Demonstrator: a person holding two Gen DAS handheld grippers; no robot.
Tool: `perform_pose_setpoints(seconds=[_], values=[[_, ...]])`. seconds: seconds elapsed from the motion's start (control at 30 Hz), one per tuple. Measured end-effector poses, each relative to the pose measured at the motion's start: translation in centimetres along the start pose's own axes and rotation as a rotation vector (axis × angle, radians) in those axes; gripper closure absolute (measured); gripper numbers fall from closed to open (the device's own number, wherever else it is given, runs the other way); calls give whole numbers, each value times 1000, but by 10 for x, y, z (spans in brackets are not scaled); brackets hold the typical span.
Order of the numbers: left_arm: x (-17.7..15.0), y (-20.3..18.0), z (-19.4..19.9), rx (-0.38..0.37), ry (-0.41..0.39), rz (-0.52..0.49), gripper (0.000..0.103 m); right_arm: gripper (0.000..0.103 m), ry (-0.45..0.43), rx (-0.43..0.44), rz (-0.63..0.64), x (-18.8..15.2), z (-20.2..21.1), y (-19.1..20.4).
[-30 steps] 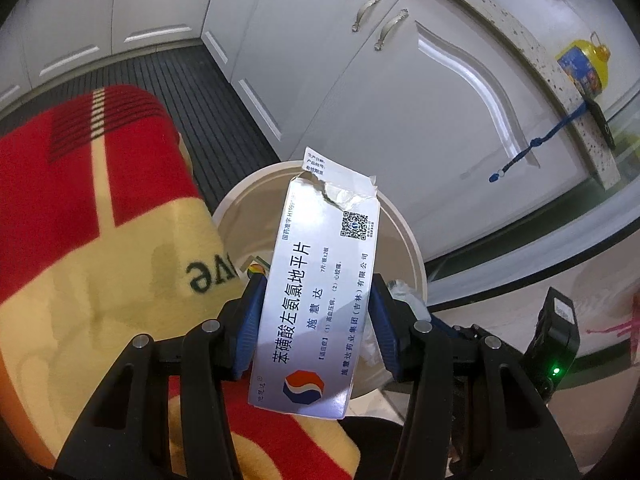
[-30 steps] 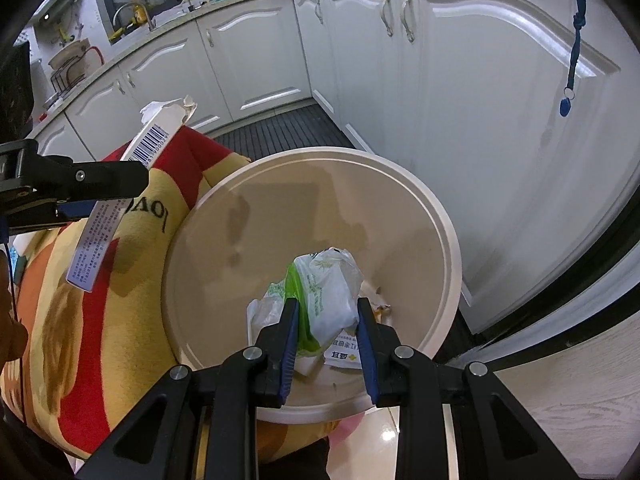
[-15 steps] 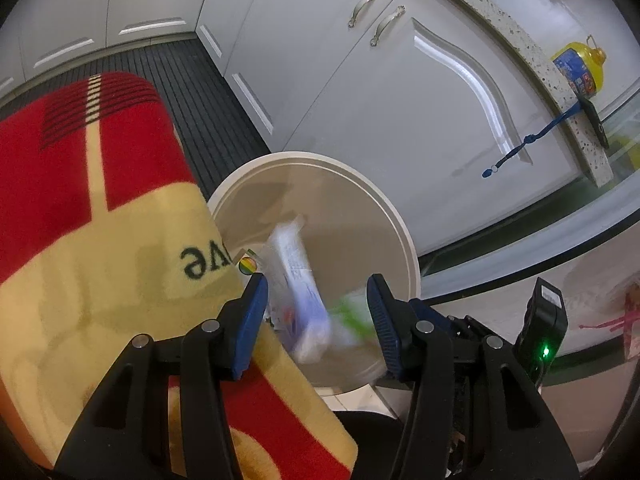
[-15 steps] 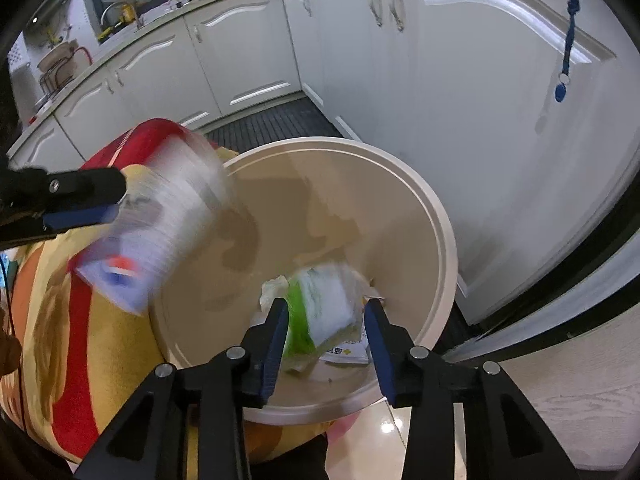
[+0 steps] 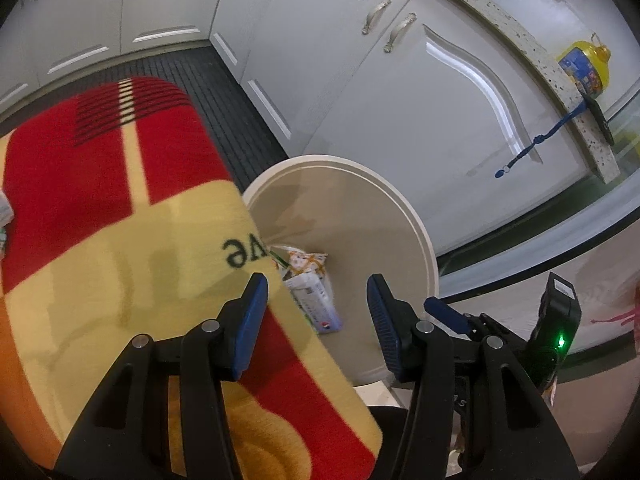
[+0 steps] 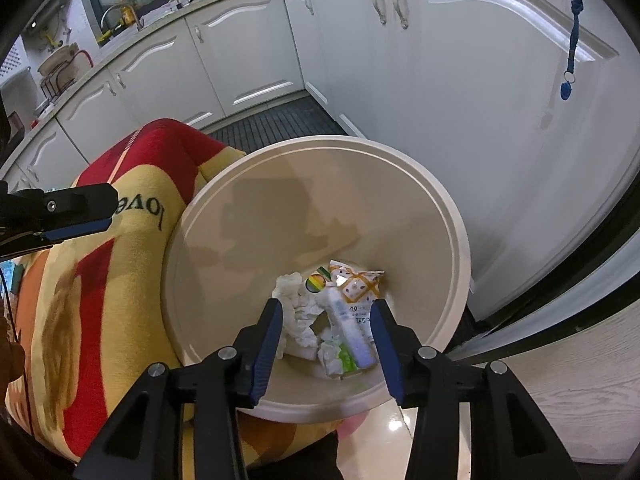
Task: Collect trash
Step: 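Move both tools back over the remaining trash on the blanket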
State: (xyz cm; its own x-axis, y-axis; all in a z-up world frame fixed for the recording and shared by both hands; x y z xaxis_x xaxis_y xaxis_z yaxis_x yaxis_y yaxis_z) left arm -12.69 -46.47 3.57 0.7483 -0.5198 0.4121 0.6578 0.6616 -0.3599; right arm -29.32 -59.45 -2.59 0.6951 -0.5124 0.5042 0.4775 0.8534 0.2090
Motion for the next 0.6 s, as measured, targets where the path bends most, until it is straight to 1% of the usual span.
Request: perform_pose_setpoints(seconds=[0.23,0.4,0.5,0.57,0.6], values=[[-5,11,11,31,-19,7,53,59,-3,6,15,0,6,2],[-10,23,24,55,-32,14,53,59,-7,18,32,3,11,12],[-12,30,35,83,-45,16,53,58,-13,25,46,4,15,22],[-15,36,46,123,-55,15,53,56,-19,30,60,6,19,29],[-16,39,50,134,-59,16,53,52,-24,34,67,7,20,33]])
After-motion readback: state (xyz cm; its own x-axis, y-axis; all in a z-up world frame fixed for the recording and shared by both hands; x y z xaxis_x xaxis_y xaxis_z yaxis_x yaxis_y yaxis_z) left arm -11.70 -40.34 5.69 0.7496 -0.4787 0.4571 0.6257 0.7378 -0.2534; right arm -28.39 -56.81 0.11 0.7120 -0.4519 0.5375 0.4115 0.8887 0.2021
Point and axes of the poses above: each gripper's, at about its wrist camera, not at the fingertips, and z roughly against the way its jaws point, y to its left, x to its top, the point moved 1 cm from there along -z, roughly the way its jaws point, and after that the axes turned 3 degrees about x, right-handed, at the moved point
